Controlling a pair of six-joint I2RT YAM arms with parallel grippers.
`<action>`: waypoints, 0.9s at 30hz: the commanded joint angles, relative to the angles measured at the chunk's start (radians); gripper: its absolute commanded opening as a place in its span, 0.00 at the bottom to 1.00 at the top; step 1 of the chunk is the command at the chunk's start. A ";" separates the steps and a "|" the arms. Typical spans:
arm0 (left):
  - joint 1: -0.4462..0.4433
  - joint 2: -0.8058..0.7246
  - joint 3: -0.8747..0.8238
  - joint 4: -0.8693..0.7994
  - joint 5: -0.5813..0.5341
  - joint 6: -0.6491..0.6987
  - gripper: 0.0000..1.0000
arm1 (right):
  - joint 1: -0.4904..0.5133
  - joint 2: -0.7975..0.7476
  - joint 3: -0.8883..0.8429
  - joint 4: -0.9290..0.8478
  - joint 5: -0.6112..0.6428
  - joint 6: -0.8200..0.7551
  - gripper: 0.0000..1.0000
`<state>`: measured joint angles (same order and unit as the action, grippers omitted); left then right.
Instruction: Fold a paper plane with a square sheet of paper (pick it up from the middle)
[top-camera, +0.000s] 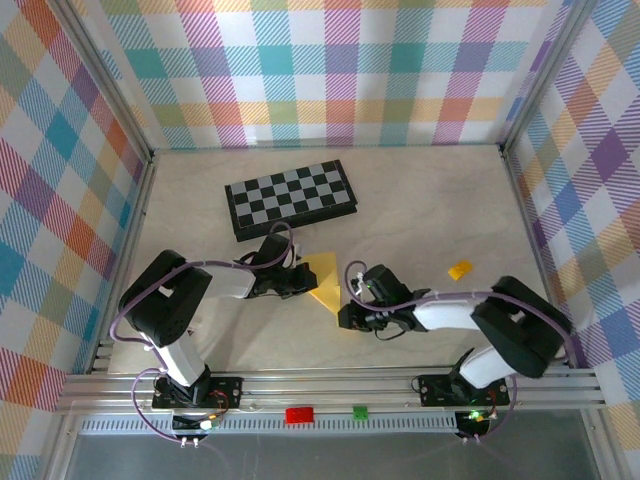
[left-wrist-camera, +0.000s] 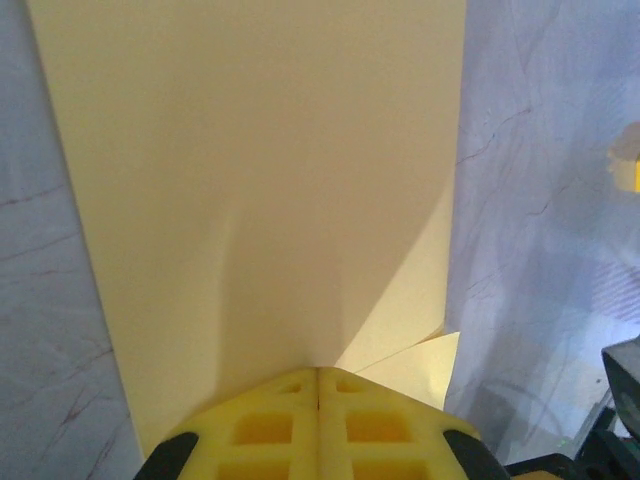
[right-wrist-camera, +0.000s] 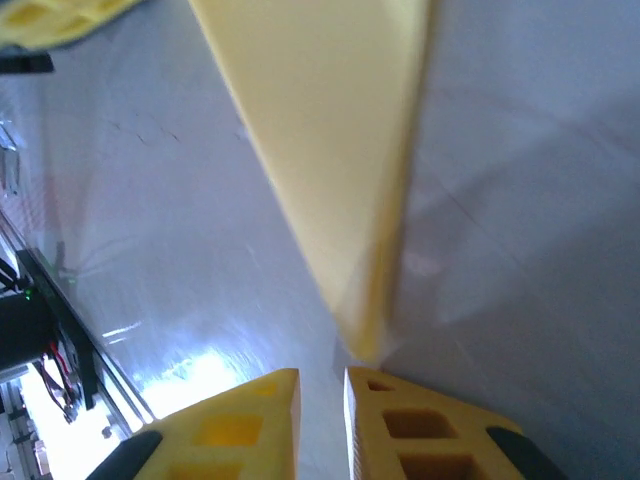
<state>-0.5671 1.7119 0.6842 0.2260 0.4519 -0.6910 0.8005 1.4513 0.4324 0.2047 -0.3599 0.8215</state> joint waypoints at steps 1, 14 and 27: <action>0.006 -0.003 -0.086 0.022 -0.033 -0.101 0.00 | -0.014 -0.102 -0.019 -0.076 0.077 -0.042 0.25; 0.002 -0.280 -0.130 -0.142 -0.160 -0.072 0.06 | -0.014 -0.148 0.115 -0.157 0.231 -0.160 0.48; 0.161 -0.244 -0.086 -0.155 0.047 -0.012 0.20 | -0.015 -0.164 0.107 -0.167 0.278 -0.098 0.51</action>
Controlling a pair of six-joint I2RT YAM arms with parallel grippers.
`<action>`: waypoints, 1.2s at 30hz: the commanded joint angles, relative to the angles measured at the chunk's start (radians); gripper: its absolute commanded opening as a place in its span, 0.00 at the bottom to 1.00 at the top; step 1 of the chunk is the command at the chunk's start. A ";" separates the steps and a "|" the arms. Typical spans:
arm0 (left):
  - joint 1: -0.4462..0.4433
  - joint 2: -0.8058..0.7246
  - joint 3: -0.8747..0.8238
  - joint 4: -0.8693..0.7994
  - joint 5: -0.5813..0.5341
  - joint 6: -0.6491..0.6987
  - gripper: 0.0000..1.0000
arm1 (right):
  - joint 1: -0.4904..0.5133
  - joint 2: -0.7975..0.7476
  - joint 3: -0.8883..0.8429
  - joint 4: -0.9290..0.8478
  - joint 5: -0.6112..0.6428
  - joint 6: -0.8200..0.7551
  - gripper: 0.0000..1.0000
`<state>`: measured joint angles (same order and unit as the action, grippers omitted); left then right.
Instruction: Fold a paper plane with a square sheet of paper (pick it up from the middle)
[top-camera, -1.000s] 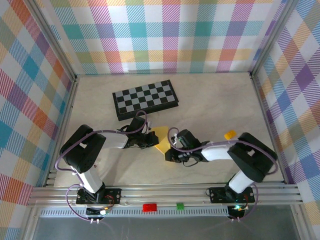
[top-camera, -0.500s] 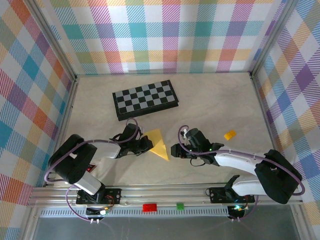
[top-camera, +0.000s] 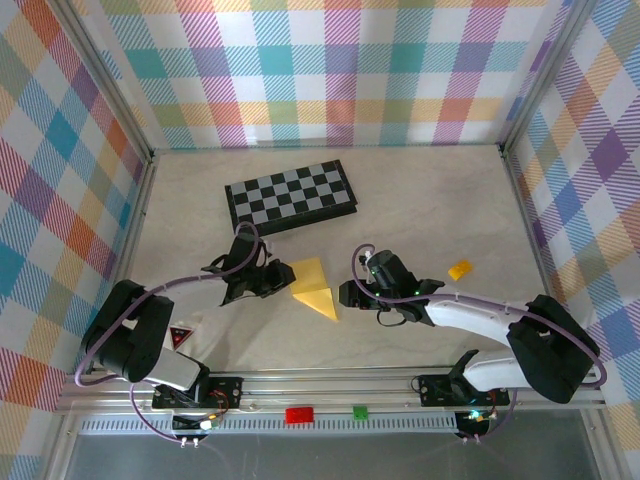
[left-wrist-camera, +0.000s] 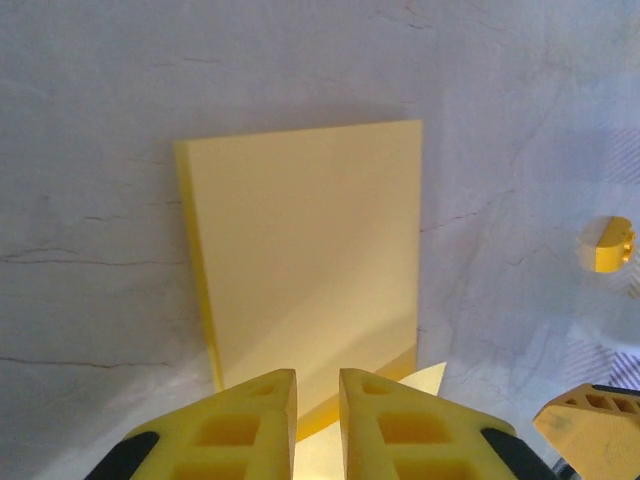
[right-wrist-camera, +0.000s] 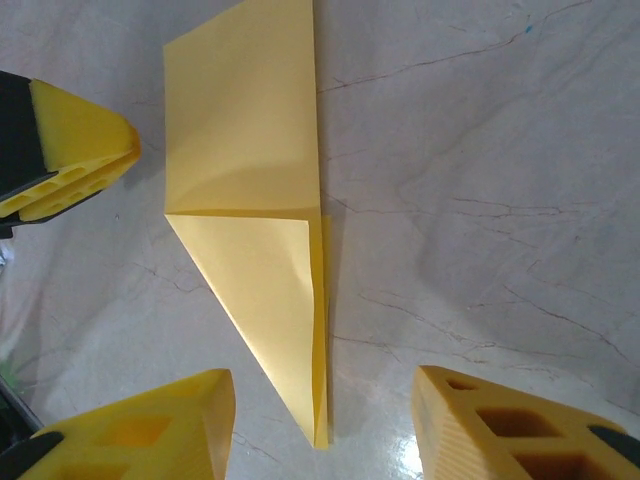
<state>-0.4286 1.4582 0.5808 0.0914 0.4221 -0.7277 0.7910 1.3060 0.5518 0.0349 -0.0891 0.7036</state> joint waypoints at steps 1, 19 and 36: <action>0.029 0.008 0.017 -0.018 0.084 0.025 0.22 | -0.008 -0.019 -0.014 0.010 -0.001 0.022 0.51; 0.093 0.019 0.017 0.028 0.194 0.029 0.42 | -0.118 0.267 0.104 0.199 -0.390 0.020 0.43; 0.096 0.096 0.056 -0.013 0.204 0.060 0.45 | -0.112 0.402 0.167 0.184 -0.416 -0.022 0.20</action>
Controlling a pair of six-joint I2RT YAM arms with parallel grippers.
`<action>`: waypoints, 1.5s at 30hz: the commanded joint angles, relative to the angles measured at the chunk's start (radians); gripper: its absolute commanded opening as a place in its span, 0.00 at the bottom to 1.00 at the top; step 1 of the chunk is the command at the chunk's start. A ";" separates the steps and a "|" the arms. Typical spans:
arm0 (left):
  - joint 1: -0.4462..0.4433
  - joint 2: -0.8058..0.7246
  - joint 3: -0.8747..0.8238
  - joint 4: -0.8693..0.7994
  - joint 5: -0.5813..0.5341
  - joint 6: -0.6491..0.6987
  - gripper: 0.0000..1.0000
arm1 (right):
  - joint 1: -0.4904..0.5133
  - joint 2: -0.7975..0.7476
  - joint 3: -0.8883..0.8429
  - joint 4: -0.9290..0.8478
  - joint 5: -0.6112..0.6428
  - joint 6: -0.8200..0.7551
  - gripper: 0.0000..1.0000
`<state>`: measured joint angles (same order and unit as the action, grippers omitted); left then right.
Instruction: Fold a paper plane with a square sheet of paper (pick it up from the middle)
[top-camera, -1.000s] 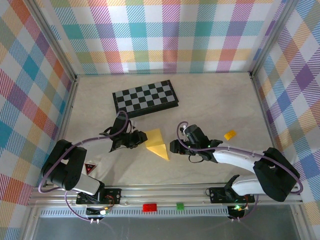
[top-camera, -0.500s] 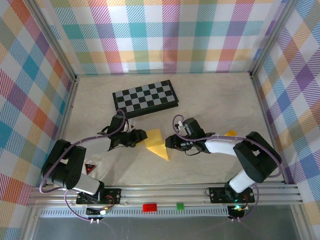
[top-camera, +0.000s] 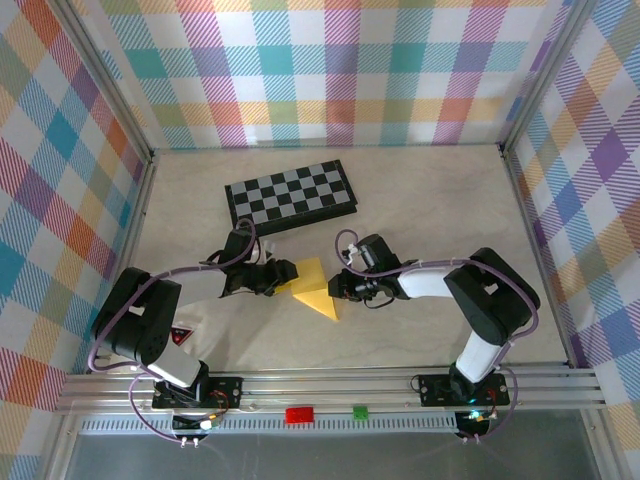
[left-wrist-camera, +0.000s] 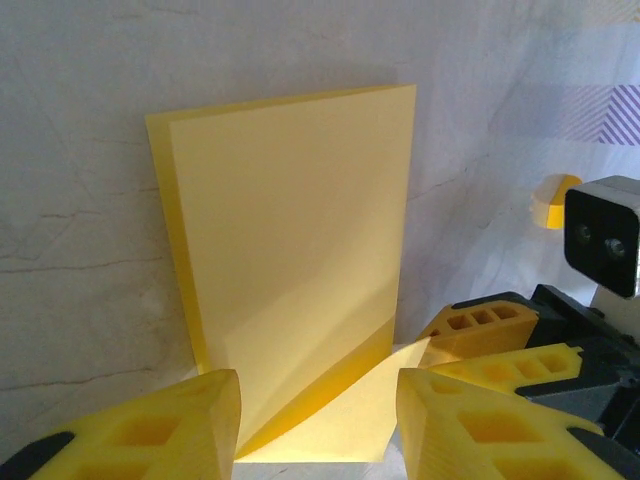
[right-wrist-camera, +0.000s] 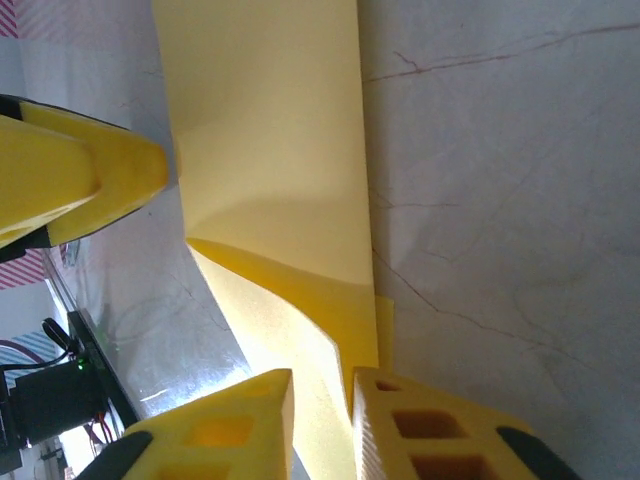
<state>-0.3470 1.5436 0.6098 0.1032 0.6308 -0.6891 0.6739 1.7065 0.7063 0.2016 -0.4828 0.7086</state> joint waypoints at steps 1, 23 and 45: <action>0.016 0.014 0.028 -0.024 -0.006 0.022 0.45 | 0.004 -0.005 0.009 0.014 -0.016 -0.032 0.17; 0.020 0.018 0.044 -0.016 -0.006 0.002 0.64 | -0.063 -0.027 -0.141 0.283 -0.084 0.054 0.09; 0.017 0.164 0.113 0.121 0.147 -0.044 0.43 | -0.071 0.014 -0.152 0.304 -0.085 0.060 0.11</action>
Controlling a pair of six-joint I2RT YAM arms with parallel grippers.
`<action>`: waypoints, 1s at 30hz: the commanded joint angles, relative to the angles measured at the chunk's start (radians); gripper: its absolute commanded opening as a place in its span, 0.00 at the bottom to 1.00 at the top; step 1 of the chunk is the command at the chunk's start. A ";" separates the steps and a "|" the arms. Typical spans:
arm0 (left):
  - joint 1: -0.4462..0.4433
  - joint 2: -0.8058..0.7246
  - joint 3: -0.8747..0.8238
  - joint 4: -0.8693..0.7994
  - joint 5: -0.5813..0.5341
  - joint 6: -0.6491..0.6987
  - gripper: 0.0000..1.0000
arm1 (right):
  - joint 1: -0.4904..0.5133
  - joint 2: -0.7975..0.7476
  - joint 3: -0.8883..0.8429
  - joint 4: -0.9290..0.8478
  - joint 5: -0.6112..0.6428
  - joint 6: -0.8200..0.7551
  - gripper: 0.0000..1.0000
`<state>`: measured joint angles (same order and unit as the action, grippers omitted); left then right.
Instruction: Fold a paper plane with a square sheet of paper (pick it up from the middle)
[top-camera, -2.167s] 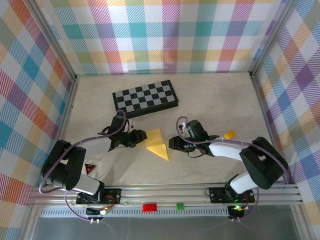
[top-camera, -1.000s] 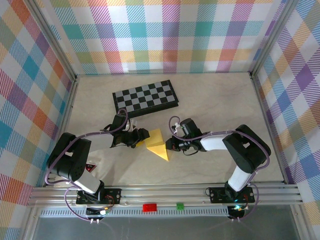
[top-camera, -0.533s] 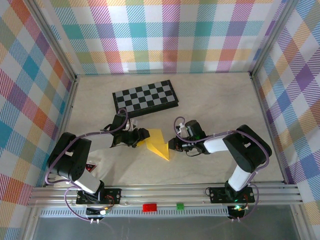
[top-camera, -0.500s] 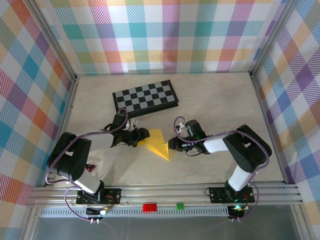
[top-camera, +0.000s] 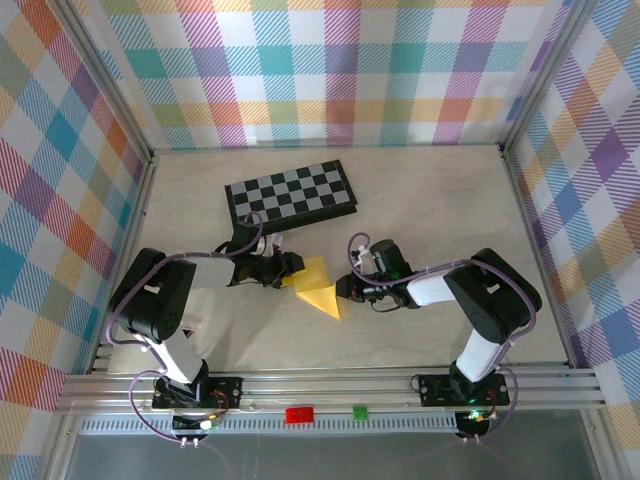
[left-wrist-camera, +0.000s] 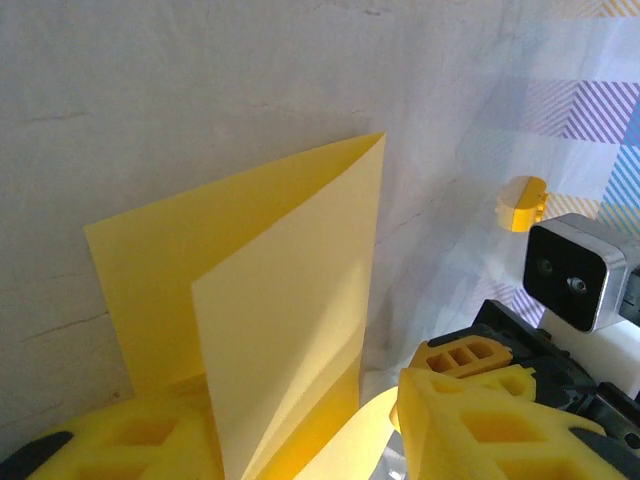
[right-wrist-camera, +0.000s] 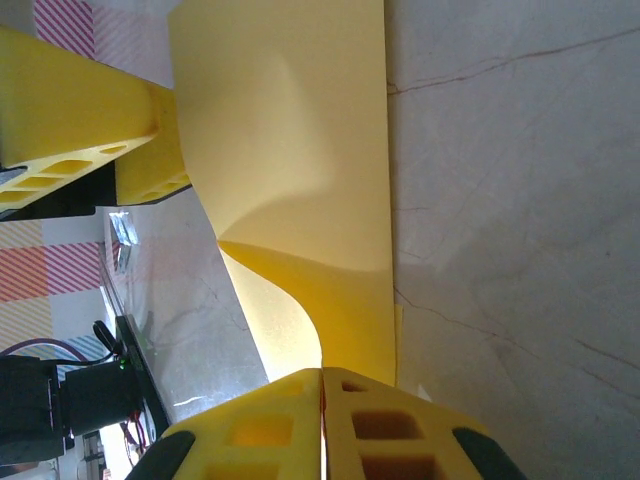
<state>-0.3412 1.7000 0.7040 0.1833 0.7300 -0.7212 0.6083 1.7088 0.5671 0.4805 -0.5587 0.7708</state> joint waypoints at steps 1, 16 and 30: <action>0.011 0.011 0.017 0.056 0.059 -0.015 0.41 | -0.006 0.014 -0.012 0.026 -0.010 0.000 0.12; 0.003 0.008 -0.042 0.208 0.099 -0.092 0.08 | -0.005 -0.159 -0.007 -0.182 0.098 -0.046 0.38; -0.009 -0.039 -0.061 0.214 0.049 -0.118 0.03 | 0.171 -0.441 -0.090 -0.313 0.449 -0.220 0.43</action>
<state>-0.3447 1.6939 0.6495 0.3737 0.7845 -0.8291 0.7162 1.3037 0.5045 0.1894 -0.2474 0.6472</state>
